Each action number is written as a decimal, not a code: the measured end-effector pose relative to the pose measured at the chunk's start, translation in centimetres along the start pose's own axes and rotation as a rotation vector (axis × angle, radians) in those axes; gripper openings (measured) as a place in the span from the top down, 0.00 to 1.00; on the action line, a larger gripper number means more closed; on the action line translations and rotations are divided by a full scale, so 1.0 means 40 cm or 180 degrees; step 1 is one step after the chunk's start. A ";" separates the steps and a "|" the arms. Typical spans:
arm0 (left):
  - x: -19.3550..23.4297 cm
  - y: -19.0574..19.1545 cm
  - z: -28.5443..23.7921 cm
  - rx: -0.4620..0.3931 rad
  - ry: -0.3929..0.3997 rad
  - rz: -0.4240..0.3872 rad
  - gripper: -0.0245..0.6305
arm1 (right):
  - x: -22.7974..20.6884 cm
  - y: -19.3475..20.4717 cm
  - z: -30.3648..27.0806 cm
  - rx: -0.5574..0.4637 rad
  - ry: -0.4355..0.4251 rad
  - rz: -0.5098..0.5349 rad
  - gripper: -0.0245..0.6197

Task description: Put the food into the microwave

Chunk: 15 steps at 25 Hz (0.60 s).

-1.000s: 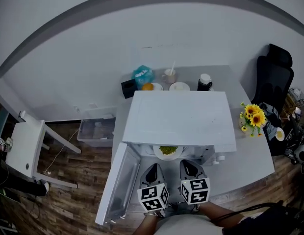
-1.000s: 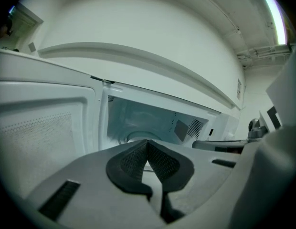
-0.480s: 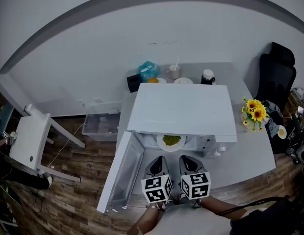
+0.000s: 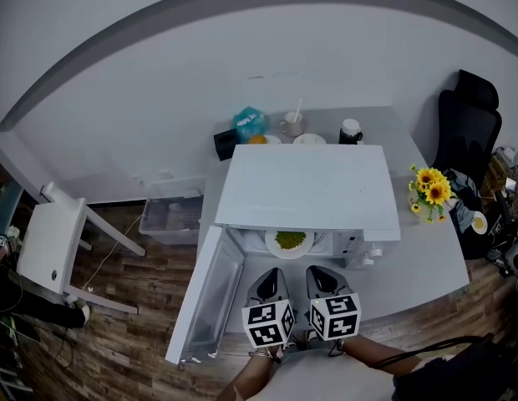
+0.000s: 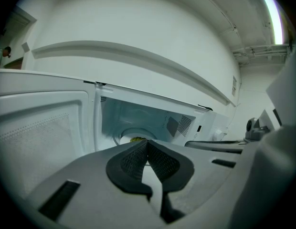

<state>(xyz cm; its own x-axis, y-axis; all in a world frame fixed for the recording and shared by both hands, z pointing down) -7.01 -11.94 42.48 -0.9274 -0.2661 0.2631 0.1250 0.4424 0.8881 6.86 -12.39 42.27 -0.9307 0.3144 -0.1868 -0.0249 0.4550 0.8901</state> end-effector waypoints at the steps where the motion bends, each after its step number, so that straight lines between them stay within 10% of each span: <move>1: -0.001 0.000 0.000 0.0001 0.0002 0.0000 0.96 | -0.001 0.000 0.001 0.0003 0.0000 -0.0005 0.93; 15: 0.008 -0.002 -0.006 -0.0054 -0.0090 0.0021 0.96 | -0.007 -0.004 0.001 -0.0013 -0.0052 0.0049 0.94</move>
<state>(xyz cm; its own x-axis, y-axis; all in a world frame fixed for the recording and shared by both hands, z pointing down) -7.24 -12.26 42.60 -0.9361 -0.2389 0.2583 0.1368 0.4293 0.8927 7.15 -12.51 42.16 -0.9249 0.3350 -0.1798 -0.0122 0.4465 0.8947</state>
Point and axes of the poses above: the fingertips, and each gripper's own axes: z backward along the fingers, x to its left, y out of its underside, the point moved 8 cm from there along z, backward along the fingers, and after that the axes turned 5 degrees about y, right-handed, at the moved point
